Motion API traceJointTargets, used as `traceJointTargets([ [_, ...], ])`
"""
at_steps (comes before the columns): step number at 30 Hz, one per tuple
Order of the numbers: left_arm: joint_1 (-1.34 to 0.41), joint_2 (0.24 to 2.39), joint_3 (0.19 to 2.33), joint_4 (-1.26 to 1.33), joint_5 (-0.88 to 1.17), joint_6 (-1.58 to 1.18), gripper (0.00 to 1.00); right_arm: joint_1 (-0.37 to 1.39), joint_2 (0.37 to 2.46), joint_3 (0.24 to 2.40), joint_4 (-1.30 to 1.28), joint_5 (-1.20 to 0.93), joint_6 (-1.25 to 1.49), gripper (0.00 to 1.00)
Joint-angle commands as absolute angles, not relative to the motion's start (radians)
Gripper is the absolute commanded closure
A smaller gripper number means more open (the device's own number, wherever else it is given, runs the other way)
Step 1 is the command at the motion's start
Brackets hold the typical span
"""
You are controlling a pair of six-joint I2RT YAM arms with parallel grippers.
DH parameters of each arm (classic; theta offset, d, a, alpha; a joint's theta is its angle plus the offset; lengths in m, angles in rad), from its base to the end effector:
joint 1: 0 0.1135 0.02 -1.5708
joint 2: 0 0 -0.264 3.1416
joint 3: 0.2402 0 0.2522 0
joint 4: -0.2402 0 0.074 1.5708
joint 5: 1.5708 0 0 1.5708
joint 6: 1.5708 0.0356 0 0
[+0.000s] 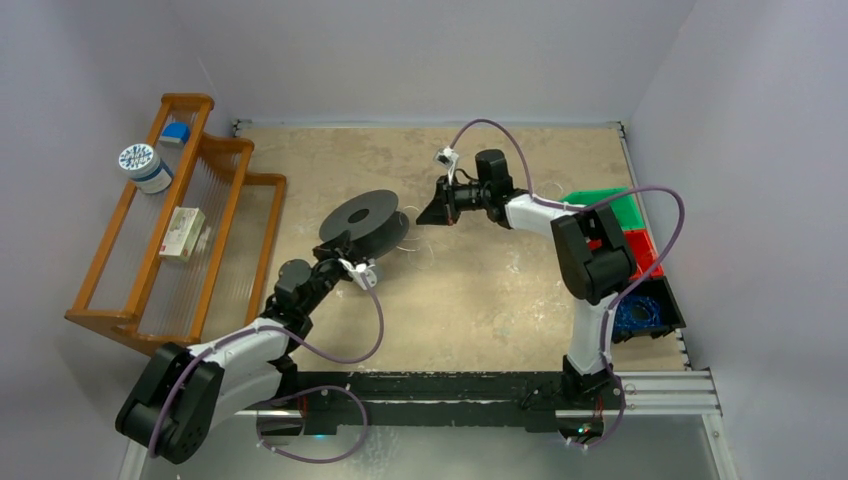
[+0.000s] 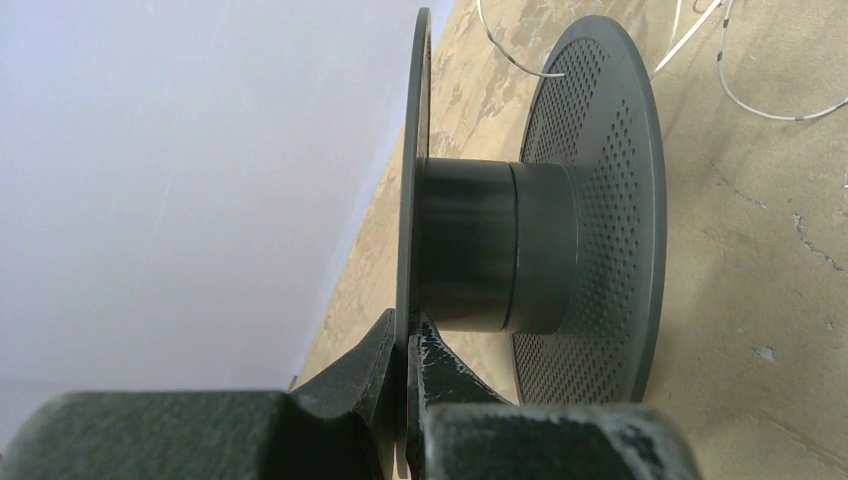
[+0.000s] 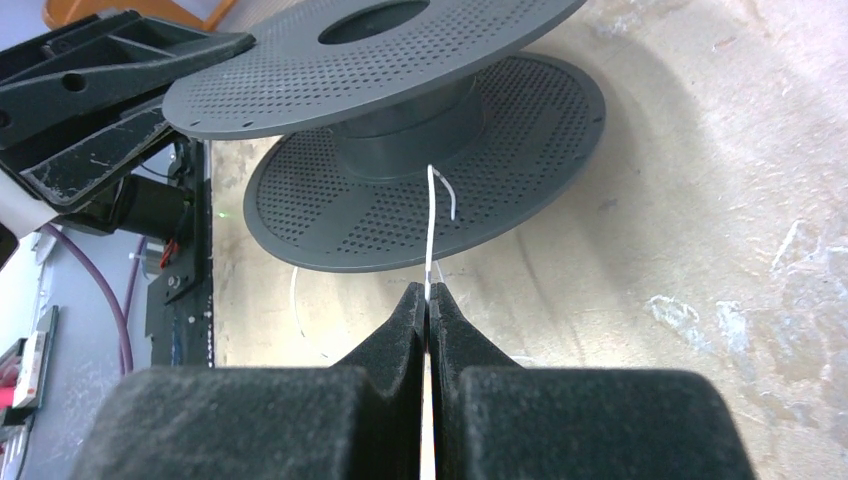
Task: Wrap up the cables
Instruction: Wrap the cable around the cable reel.
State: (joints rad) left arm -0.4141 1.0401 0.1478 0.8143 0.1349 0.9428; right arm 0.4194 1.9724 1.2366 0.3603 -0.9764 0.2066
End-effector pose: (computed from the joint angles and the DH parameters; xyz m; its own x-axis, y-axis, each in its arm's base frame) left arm 0.1773 -0.0832 0.1796 0.3801 0.7088 -0.5942 0.3641 0.4759 0.8006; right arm 0.3830 0.2030 0.2021 -0.5190 -0.1056 -0.8482 -0.8435 0.2241 0.4882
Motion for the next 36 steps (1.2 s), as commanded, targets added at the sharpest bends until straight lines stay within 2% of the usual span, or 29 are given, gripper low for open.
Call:
traceJointTargets([
  [1, -0.419, 1.056, 0.158, 0.883, 0.148, 1.001, 1.00, 0.443, 1.979, 1.279, 0.279, -0.951, 0.156, 1.00],
  [11, -0.426, 1.077, 0.146, 0.990, 0.131, 1.087, 1.00, 0.445, 1.995, 1.301, 0.249, -0.903, 0.153, 1.00],
  [20, -0.430, 1.091, 0.123, 1.075, 0.201, 1.157, 1.00, 0.448, 2.014, 1.342, 0.195, -0.855, 0.125, 1.00],
  [36, -0.434, 1.096, 0.178, 1.052, 0.142, 1.122, 1.00, 0.480, 2.006, 1.367, 0.100, -0.815, 0.009, 1.00],
])
